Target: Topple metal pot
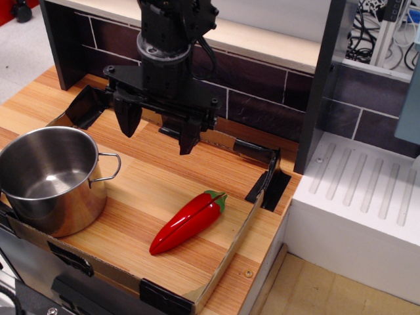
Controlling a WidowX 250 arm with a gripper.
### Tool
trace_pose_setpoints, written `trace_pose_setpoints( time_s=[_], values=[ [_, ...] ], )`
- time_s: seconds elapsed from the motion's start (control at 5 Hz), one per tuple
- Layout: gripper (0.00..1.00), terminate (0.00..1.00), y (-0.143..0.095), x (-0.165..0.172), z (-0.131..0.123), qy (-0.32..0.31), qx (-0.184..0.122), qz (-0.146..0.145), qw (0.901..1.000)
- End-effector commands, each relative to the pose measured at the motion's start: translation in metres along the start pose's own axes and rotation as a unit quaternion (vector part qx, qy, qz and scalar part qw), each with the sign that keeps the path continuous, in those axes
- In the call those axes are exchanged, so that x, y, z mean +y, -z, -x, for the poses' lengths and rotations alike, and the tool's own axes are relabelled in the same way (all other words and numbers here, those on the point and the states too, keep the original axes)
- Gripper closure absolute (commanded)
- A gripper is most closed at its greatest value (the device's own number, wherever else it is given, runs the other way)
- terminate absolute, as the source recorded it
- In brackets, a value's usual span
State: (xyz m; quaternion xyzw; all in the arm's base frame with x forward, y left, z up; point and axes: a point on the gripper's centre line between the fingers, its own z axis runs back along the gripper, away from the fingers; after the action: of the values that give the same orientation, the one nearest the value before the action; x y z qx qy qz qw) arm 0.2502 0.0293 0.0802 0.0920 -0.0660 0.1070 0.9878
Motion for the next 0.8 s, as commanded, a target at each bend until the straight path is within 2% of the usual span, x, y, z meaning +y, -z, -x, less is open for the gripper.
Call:
trace_pose_setpoints(
  time_s=[0.0,0.2,0.4,0.6],
  values=[
    [0.0,0.0,0.0,0.0,0.0,0.0,0.0,0.0,1.0],
    [0.0,0.0,-0.024,0.024,0.006,0.025,-0.013,0.033,0.9991],
    [0.0,0.0,-0.042,0.053,0.017,0.033,-0.03,0.047,0.9979],
    [0.0,0.0,-0.048,0.082,0.028,0.071,-0.019,0.062,0.9953]
  ],
)
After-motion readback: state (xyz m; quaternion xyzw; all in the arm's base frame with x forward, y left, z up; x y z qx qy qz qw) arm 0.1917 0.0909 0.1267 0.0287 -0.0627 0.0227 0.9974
